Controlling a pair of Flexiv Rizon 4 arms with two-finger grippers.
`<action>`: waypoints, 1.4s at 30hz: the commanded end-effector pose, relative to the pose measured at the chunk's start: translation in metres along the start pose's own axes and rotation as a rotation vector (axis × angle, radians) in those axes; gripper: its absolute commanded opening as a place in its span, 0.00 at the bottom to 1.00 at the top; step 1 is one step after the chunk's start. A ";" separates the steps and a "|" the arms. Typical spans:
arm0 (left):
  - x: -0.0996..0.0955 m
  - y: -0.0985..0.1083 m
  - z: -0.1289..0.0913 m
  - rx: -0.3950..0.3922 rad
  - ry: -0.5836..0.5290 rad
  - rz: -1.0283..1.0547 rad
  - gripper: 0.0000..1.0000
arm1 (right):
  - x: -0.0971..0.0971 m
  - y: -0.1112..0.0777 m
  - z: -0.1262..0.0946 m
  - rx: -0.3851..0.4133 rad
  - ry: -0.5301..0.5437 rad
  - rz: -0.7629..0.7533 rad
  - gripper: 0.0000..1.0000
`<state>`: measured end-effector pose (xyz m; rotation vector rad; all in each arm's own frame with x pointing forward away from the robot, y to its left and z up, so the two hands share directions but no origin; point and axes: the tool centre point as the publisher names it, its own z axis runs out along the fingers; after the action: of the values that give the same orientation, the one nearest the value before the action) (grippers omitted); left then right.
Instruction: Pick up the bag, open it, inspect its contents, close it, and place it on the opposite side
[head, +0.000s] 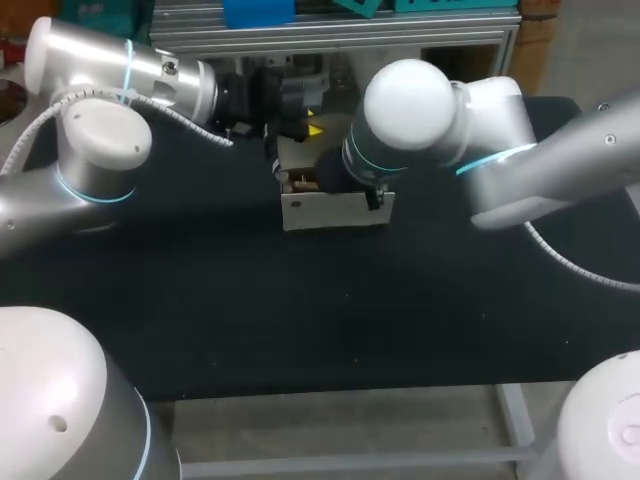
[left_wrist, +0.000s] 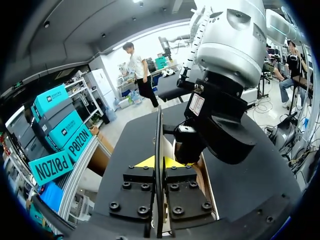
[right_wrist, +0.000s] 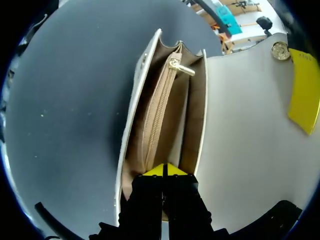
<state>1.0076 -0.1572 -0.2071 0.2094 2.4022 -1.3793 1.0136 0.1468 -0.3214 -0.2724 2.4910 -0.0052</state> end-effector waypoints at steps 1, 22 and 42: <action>0.003 -0.002 -0.004 0.009 -0.010 0.000 0.00 | 0.001 0.004 0.005 0.028 0.021 0.024 0.09; 0.005 0.004 -0.006 0.015 -0.002 0.003 0.00 | 0.009 0.002 0.014 0.030 0.056 0.052 1.00; 0.005 0.004 -0.004 0.013 0.007 0.005 0.00 | 0.009 0.001 0.013 0.028 0.052 0.057 1.00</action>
<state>1.0041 -0.1526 -0.2112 0.2217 2.3997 -1.3884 1.0113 0.1489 -0.3326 -0.1937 2.5503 -0.0202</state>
